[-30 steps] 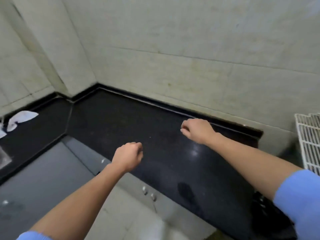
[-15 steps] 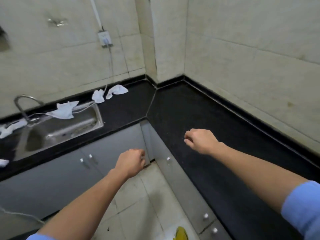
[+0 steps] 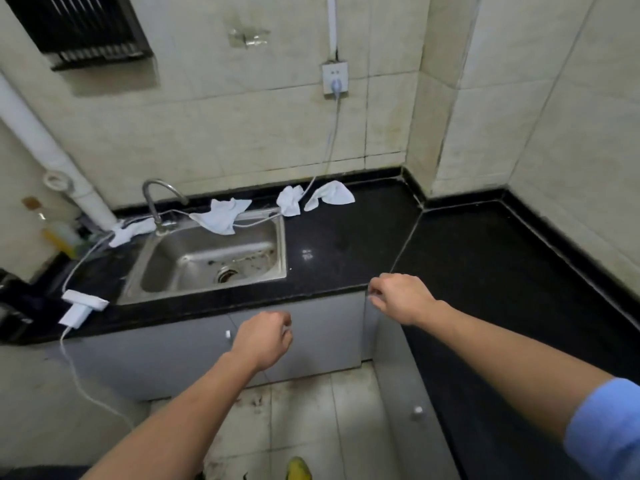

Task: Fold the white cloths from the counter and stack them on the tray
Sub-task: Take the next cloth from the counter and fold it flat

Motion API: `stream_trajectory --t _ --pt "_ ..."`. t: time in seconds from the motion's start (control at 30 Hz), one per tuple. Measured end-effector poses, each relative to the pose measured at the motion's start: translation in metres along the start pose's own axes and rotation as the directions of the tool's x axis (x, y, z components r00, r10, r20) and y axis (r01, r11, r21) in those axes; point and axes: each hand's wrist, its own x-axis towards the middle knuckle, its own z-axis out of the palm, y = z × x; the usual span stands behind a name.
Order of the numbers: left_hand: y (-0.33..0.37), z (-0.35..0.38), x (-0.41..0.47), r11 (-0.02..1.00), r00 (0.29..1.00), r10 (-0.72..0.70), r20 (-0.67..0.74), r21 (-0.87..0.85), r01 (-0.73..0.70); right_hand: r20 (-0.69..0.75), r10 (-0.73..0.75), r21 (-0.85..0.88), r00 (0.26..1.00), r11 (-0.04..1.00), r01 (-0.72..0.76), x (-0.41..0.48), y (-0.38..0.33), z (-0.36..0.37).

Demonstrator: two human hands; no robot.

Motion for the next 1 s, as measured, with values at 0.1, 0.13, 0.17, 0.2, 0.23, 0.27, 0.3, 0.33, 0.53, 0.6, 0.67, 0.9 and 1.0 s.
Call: stream_trajectory --t 0.1,0.13,0.17,0.2,0.23,0.27,0.3,0.33,0.53,0.6,0.67,0.9,1.0 --pt "-0.029 -0.005 0.046 1.0 1.0 -0.004 -0.017 0.011 0.004 0.035 -0.016 -0.006 0.999 1.0 0.016 0.057 -0.005 0.01" --pt "-0.039 -0.008 0.065 1.0 1.0 -0.001 -0.028 0.008 0.001 0.049 -0.015 -0.009 0.999 1.0 0.015 0.075 -0.006 0.012" --pt "-0.048 -0.012 0.083 1.0 0.999 0.004 -0.04 0.003 -0.004 0.061 -0.01 -0.01 0.998 1.0 0.011 0.094 -0.005 0.014" --pt "-0.057 -0.015 0.102 1.0 0.999 0.011 -0.045 -0.005 -0.011 0.071 0.0 -0.01 0.998 1.0 0.0 0.113 -0.003 0.015" --pt "-0.065 -0.02 0.121 1.0 0.999 0.017 -0.044 -0.012 -0.018 0.079 0.017 -0.01 0.997 1.0 -0.016 0.132 -0.001 0.015" --pt "-0.072 -0.025 0.14 1.0 0.999 0.023 -0.04 -0.017 -0.024 0.086 0.037 -0.012 0.996 0.999 -0.037 0.15 0.002 0.013" --pt "-0.079 -0.03 0.158 0.999 0.999 0.031 -0.038 -0.021 -0.032 0.091 0.06 -0.012 0.994 0.998 -0.06 0.169 0.005 0.01" --pt "-0.086 -0.036 0.176 0.999 0.998 0.044 -0.038 -0.021 -0.044 0.095 0.085 -0.012 0.992 0.996 -0.084 0.186 0.008 0.007" --pt "-0.114 -0.055 0.28 0.991 0.993 0.113 -0.035 -0.064 -0.115 0.093 0.186 0.007 0.978 0.982 -0.188 0.258 0.027 0.002" --pt "-0.114 -0.052 0.304 0.99 0.993 0.115 -0.011 -0.079 -0.116 0.121 0.2 0.001 0.972 0.979 -0.201 0.278 0.04 0.005" --pt "-0.114 -0.045 0.327 0.988 0.992 0.123 0.01 -0.098 -0.121 0.143 0.217 0.002 0.966 0.976 -0.219 0.301 0.057 0.008" --pt "-0.122 -0.024 0.394 0.991 0.996 0.014 0.086 -0.136 -0.003 0.206 0.188 0.035 0.96 0.979 -0.199 0.418 0.122 0.036" --pt "-0.129 -0.021 0.419 0.991 0.995 -0.032 0.097 -0.126 0.044 0.209 0.169 0.079 0.963 0.979 -0.189 0.478 0.141 0.051"
